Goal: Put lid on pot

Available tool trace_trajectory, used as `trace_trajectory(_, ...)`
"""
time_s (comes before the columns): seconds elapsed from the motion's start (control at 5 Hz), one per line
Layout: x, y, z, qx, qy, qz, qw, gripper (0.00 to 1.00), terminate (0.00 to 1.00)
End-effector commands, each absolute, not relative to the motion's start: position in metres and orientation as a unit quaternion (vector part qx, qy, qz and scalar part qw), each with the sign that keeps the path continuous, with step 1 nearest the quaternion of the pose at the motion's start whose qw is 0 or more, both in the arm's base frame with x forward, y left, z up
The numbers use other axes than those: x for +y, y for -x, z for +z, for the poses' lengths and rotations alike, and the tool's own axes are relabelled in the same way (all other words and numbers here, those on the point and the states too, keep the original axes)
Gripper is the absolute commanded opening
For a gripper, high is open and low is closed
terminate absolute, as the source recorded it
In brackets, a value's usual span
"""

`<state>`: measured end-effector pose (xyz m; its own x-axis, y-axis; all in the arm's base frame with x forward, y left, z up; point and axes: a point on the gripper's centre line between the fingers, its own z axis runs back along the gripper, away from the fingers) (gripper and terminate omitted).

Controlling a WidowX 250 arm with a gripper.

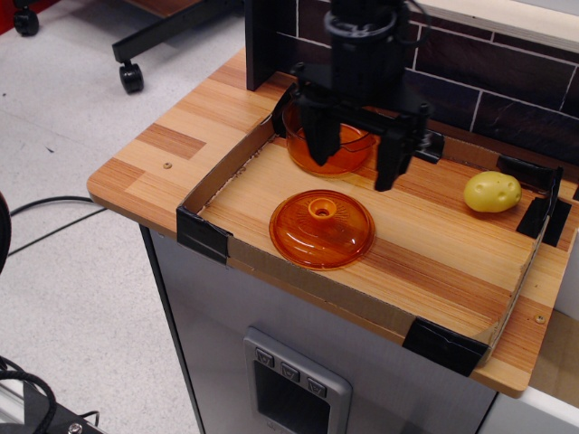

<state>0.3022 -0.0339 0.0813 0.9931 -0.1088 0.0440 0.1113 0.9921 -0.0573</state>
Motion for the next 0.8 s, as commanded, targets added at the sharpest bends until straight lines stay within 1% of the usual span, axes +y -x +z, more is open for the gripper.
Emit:
trace_trajectory(0.0,-0.01,-0.317,0.077,-0.051,0.034,-0.039,0.997,1.0,0.0)
trace_trajectory(0.2,-0.011,-0.316,0.062,-0.023,0.053,-0.052,0.997,1.0,0.0)
trace_trajectory(0.4,-0.015,-0.313,0.051,-0.011,0.055,-0.063,0.996,1.0,0.0)
trace_trajectory(0.6,-0.014,-0.314,0.041,-0.014,0.041,-0.06,0.997,1.0,0.0)
